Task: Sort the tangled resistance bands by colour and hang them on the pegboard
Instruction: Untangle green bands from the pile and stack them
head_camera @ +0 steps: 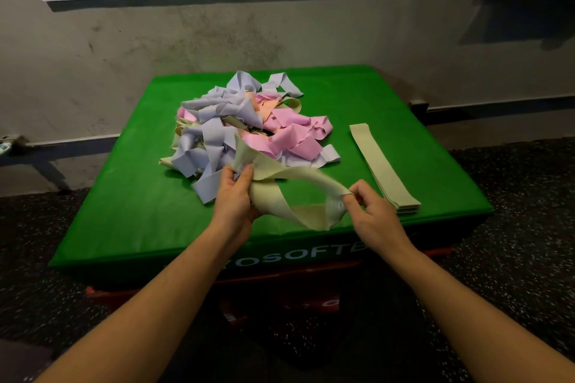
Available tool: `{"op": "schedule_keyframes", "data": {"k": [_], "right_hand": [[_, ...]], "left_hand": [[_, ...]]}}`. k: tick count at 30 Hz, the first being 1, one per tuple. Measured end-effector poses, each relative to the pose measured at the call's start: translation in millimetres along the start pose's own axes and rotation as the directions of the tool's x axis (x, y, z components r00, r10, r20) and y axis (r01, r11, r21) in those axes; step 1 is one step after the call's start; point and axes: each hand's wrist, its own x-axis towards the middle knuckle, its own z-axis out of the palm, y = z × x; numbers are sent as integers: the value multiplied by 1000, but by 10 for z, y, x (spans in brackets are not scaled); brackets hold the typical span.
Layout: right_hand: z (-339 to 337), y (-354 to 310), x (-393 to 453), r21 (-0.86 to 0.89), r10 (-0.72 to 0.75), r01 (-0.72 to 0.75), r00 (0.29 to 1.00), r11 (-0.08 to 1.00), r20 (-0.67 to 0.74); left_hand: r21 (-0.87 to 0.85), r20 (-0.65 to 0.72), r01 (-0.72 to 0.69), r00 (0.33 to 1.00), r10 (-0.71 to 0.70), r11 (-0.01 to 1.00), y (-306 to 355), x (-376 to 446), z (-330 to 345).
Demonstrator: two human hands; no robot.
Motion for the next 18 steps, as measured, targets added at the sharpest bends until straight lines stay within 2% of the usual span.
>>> {"op": "schedule_keyframes", "data": {"k": [2, 5, 8, 11, 13, 15, 18], "right_hand": [[-18, 27, 5, 54, -38, 39, 999, 998, -23], [3, 79, 18, 93, -133, 129, 991, 987, 32], [-22, 79, 5, 172, -86, 48, 972, 984, 217], [-93, 47, -47, 267, -45, -100, 872, 959, 488], [-102, 32, -75, 294, -67, -123, 824, 948, 563], [-74, 47, -67, 282, -63, -115, 832, 952, 551], [-5, 63, -25, 144, -20, -36, 929, 989, 370]], "left_hand": [[19, 3, 11, 1000, -11, 1000, -15, 8, -10], [23, 6, 31, 999, -31, 999, -21, 13, -25], [-31, 6, 59, 998, -59, 998, -2, 26, -35], [-82, -17, 76, 997, -77, 994, 18, 66, -70], [-108, -29, 86, 996, -89, 990, 31, 73, -84], [-131, -42, 100, 993, -107, 986, 36, 72, -89], [-109, -50, 116, 991, -122, 987, 21, 70, -108]]}}
